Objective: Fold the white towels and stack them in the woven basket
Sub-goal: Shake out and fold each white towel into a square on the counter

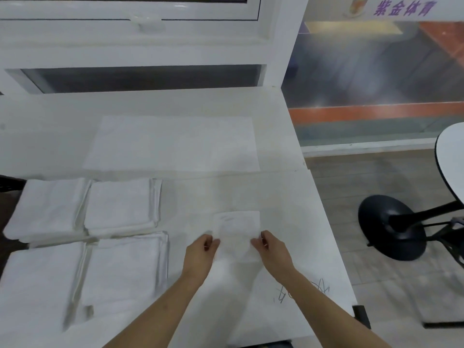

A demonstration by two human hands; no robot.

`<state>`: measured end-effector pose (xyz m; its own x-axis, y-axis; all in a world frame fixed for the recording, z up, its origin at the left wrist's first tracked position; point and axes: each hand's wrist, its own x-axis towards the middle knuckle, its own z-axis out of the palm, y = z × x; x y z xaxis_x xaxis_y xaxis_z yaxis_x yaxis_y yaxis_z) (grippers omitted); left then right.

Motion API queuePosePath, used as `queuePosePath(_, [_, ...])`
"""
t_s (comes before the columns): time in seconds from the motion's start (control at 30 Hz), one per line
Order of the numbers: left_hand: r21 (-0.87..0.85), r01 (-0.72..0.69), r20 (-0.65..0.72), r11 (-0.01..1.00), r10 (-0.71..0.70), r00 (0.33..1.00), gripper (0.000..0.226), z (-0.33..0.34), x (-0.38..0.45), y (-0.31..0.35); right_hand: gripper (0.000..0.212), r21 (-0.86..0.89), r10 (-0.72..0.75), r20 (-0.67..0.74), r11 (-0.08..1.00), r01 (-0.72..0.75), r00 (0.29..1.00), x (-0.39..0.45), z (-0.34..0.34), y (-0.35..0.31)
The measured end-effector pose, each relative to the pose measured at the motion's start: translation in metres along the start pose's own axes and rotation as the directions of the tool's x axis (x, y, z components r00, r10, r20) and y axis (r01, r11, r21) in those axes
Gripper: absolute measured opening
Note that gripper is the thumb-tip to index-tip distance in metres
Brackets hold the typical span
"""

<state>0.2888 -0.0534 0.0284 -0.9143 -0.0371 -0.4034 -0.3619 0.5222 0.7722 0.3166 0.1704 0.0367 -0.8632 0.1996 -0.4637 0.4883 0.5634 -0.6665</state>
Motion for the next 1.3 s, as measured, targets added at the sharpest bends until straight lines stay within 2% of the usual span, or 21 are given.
queuePosePath(0.1, [0.076, 0.056, -0.024, 0.996, -0.054, 0.998, 0.032, 0.004, 0.016, 0.001, 0.031, -0.122, 0.051, -0.032, 0.991, -0.054, 0.998, 0.02, 0.009, -0.011])
queuePosePath(0.17, [0.183, 0.018, -0.056, 0.983, -0.008, 0.998, 0.02, 0.007, 0.024, 0.001, 0.032, -0.2, 0.067, -0.053, 0.977, -0.076, 0.996, 0.027, 0.013, -0.013])
queuePosePath(0.2, [0.291, -0.045, -0.092, 0.956, 0.074, 0.993, 0.009, 0.009, 0.027, 0.0, 0.032, -0.23, 0.068, -0.06, 0.97, -0.08, 0.996, 0.03, 0.014, -0.013])
queuePosePath(0.23, [0.411, -0.12, -0.117, 0.904, 0.183, 0.976, 0.012, 0.01, 0.029, 0.0, 0.03, -0.249, 0.066, -0.066, 0.965, -0.08, 0.996, 0.032, 0.015, -0.013])
queuePosePath(0.3, [0.573, -0.31, -0.055, 0.759, 0.413, 0.909, 0.03, 0.016, 0.03, 0.0, 0.022, -0.275, 0.01, -0.108, 0.961, -0.04, 0.994, 0.034, 0.017, -0.01])
queuePosePath(0.33, [0.605, -0.416, -0.002, 0.679, 0.524, 0.852, 0.032, 0.02, 0.029, -0.002, 0.025, -0.304, -0.073, -0.148, 0.952, 0.024, 0.986, 0.035, 0.019, -0.008])
queuePosePath(0.4, [0.626, -0.537, 0.105, 0.565, 0.622, 0.776, 0.033, 0.03, 0.028, -0.009, 0.039, -0.398, -0.281, -0.169, 0.896, 0.195, 0.945, 0.036, 0.023, 0.0])
queuePosePath(0.47, [0.644, -0.537, 0.215, 0.544, 0.546, 0.81, 0.051, 0.039, 0.028, -0.021, 0.051, -0.492, -0.396, -0.071, 0.812, 0.313, 0.915, 0.037, 0.025, 0.009])
queuePosePath(0.5, [0.665, -0.523, 0.252, 0.533, 0.5, 0.829, 0.058, 0.042, 0.029, -0.026, 0.056, -0.531, -0.387, 0.016, 0.778, 0.336, 0.922, 0.037, 0.026, 0.013])
queuePosePath(0.57, [0.694, -0.494, 0.287, 0.523, 0.429, 0.857, 0.065, 0.049, 0.031, -0.036, 0.061, -0.571, -0.278, 0.138, 0.762, 0.306, 0.951, 0.035, 0.027, 0.021])
queuePosePath(0.7, [0.683, -0.477, 0.315, 0.553, 0.367, 0.875, 0.068, 0.055, 0.042, -0.036, 0.061, -0.588, -0.199, 0.093, 0.779, 0.215, 0.976, 0.039, 0.032, 0.02])
queuePosePath(0.8, [0.676, -0.496, 0.325, 0.545, 0.383, 0.865, 0.07, 0.056, 0.05, -0.031, 0.058, -0.567, -0.186, 0.049, 0.804, 0.181, 0.981, 0.045, 0.03, 0.013])
queuePosePath(0.9, [0.643, -0.358, 0.194, 0.677, 0.308, 0.931, 0.073, 0.056, 0.042, -0.03, 0.056, -0.499, -0.173, 0.007, 0.853, 0.153, 0.985, 0.043, 0.028, 0.014])
queuePosePath(1.0, [0.499, -0.198, 0.029, 0.844, 0.212, 0.977, 0.062, 0.059, 0.019, -0.023, 0.057, -0.307, -0.11, -0.019, 0.946, 0.099, 0.994, 0.033, 0.032, 0.015])
queuePosePath(1.1, [0.263, -0.085, 0.055, 0.961, 0.073, 0.996, 0.053, 0.057, 0.001, -0.016, 0.054, -0.105, 0.01, -0.015, 0.994, -0.011, 1.0, 0.015, 0.037, 0.012])
queuePosePath(1.17, [0.14, 0.035, 0.049, 0.99, -0.042, 0.998, 0.046, 0.052, -0.006, -0.016, 0.052, -0.033, 0.05, -0.015, 0.998, -0.05, 0.999, 0.001, 0.039, 0.013])
queuePosePath(1.3, [0.01, 0.135, 0.119, 0.991, -0.135, 0.984, 0.037, 0.028, -0.03, -0.014, 0.042, 0.182, 0.141, 0.02, 0.973, -0.142, 0.99, -0.035, 0.037, 0.012])
